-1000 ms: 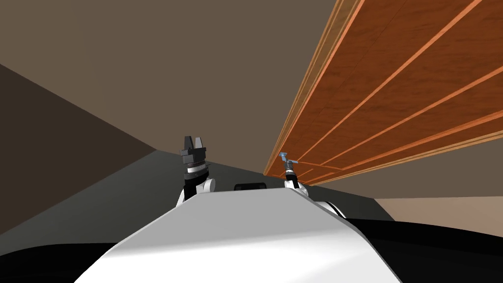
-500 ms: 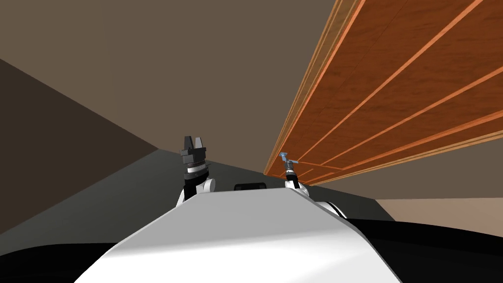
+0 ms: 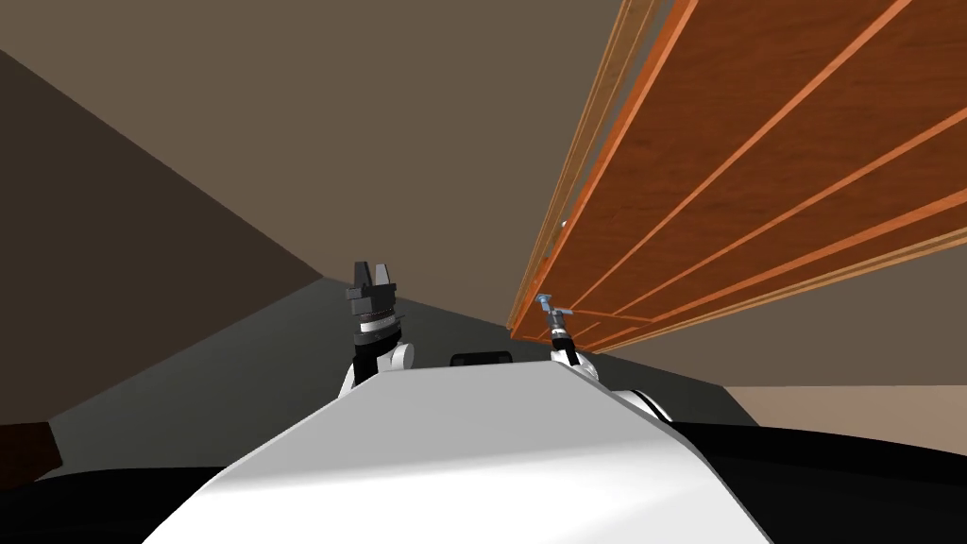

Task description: Pull the door open

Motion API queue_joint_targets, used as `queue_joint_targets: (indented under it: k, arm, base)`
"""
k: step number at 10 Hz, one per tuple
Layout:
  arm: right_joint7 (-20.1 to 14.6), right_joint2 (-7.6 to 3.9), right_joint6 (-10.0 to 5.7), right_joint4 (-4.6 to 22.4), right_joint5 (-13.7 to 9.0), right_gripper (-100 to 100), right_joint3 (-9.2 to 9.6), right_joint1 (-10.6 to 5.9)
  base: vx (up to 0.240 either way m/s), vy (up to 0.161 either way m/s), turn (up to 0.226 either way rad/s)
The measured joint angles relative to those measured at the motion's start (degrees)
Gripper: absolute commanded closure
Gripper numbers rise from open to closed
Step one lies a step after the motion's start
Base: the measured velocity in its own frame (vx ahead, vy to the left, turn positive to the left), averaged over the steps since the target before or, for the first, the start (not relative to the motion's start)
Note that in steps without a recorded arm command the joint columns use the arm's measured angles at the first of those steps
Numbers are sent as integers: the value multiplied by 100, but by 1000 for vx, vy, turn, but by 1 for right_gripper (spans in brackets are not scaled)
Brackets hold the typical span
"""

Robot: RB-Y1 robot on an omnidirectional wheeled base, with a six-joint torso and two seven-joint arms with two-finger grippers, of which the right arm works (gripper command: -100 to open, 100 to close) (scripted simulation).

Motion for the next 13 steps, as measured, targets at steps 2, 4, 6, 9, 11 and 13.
queue_joint_targets:
  k: [2, 4, 6, 9, 11, 13]
  arm:
    - [-124, -73, -32, -56, 65, 100, 115, 72]
    - [-251, -151, -118, -16, 121, 100, 215, 82]
    - [-307, -202, -168, -24, 144, 100, 264, 136]
    - [-475, -322, -333, -78, 212, 100, 409, 258]
    - [-610, -413, -479, -87, 274, 100, 539, 367]
    - [-752, -512, -640, -54, 331, 100, 656, 448]
  base:
    - [-173, -42, 91]
    - [-134, -23, 57]
    - [-165, -32, 103]
    - [-212, -59, 101]
    - [-208, -60, 102]
    - [-153, -40, 56]
